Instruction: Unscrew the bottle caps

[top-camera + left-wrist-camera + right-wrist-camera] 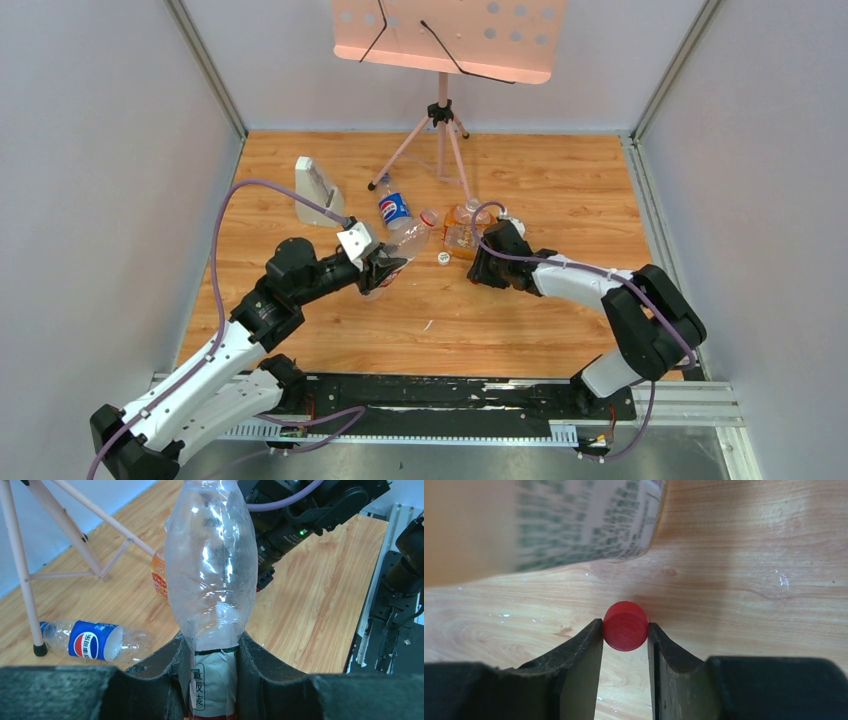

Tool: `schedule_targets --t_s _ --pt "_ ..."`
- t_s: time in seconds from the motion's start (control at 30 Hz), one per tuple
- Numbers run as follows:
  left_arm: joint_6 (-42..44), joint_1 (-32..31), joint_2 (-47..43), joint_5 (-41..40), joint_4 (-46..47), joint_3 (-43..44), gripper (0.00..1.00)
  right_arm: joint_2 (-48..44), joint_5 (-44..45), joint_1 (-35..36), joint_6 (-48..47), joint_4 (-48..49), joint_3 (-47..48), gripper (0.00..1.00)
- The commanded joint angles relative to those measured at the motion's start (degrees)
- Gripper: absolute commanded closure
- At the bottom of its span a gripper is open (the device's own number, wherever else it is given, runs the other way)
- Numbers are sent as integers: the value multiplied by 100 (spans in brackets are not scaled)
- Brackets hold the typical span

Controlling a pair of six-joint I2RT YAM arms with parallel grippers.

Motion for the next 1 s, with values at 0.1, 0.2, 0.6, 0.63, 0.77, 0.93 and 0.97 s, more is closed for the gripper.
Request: schedule_targets --t_s 0.1,0.2,0.6,0.63,0.77,0.93,0.97 --pt "-103 0 -3 36 327 -10 100 163 78 50 70 106 184 65" --pt "-95 0 -10 30 334 -21 100 14 75 55 52 106 164 55" --pt "-138 0 16 35 495 -75 100 -780 -117 59 -108 167 -47 24" --pt "-145 0 25 34 495 -73 100 -738 -158 59 -120 168 -30 24" --pt "-147 0 48 37 526 -81 100 -411 -265 59 -79 179 72 24" --pt "-99 0 87 47 415 1 100 -478 -546 59 16 265 55 25" --pt "-89 0 69 45 396 0 100 -527 -578 55 -16 234 75 25"
